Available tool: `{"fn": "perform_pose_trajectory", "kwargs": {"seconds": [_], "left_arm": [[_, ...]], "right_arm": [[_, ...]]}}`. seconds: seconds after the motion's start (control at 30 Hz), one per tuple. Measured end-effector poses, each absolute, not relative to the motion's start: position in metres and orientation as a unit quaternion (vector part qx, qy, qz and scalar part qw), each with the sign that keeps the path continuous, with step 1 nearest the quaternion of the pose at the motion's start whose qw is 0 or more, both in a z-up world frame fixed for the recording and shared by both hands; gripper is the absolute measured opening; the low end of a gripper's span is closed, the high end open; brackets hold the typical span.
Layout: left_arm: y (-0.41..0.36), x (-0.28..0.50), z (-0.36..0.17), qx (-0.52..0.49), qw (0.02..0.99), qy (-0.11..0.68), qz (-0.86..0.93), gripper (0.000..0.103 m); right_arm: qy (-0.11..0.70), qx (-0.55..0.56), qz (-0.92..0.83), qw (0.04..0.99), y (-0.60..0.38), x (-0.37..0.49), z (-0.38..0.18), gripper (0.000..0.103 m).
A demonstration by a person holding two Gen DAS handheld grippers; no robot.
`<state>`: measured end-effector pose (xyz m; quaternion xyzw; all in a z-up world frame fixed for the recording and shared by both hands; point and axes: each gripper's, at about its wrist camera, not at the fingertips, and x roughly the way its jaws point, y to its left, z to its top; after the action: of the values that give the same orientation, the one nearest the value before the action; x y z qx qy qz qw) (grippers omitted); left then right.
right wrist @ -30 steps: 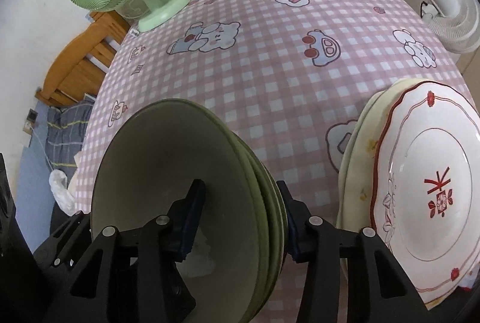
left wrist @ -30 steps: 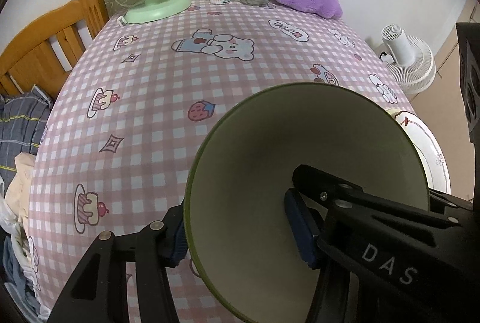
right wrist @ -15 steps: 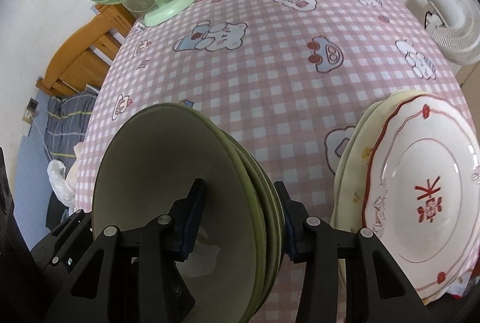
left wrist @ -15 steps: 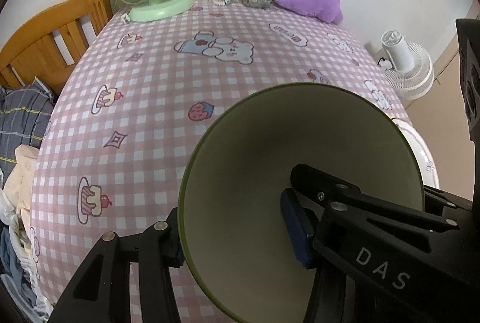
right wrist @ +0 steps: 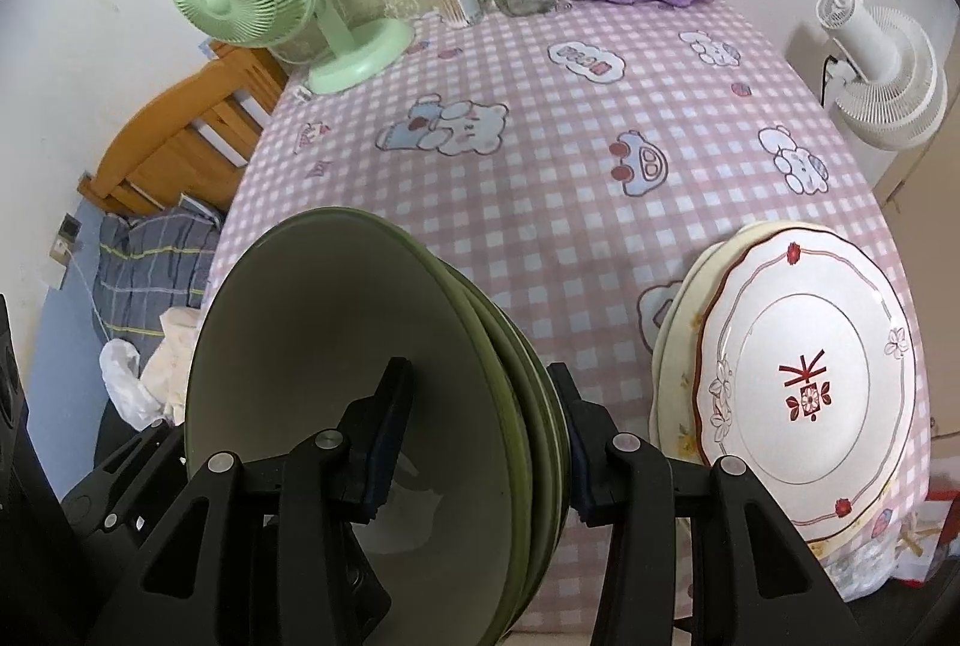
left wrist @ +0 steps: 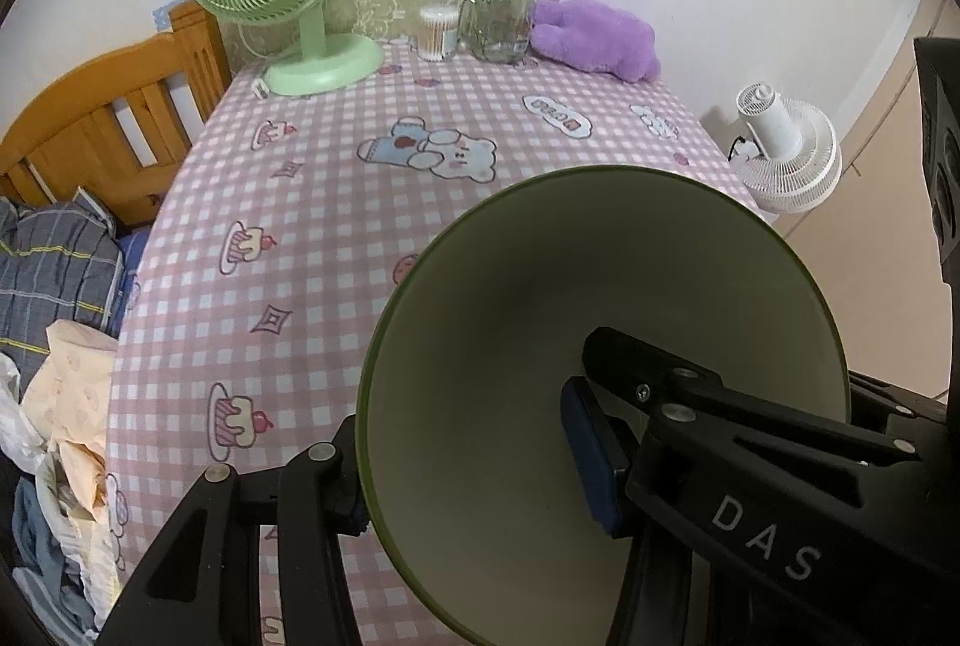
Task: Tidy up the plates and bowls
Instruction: 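Carry the nested bowls with both tools over the plate stack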
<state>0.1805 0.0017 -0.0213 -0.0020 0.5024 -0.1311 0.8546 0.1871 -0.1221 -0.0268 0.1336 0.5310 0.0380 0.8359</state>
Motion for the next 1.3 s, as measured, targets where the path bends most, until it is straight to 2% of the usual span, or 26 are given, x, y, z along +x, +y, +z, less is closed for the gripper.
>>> {"fn": "perform_pose_trajectory", "kwargs": {"seconds": [0.37,1.3], "left_arm": [[-0.011,0.176,-0.009,-0.009,0.871,0.480,-0.109,0.053],[-0.127,0.171,-0.002,-0.038,0.872,0.482,-0.075,0.053]], "right_arm": [[0.508,0.124,0.065,0.850,-0.133,0.186,-0.013,0.048],[0.514,0.087,0.094,0.849,-0.248,0.185,0.001,0.047]]}}
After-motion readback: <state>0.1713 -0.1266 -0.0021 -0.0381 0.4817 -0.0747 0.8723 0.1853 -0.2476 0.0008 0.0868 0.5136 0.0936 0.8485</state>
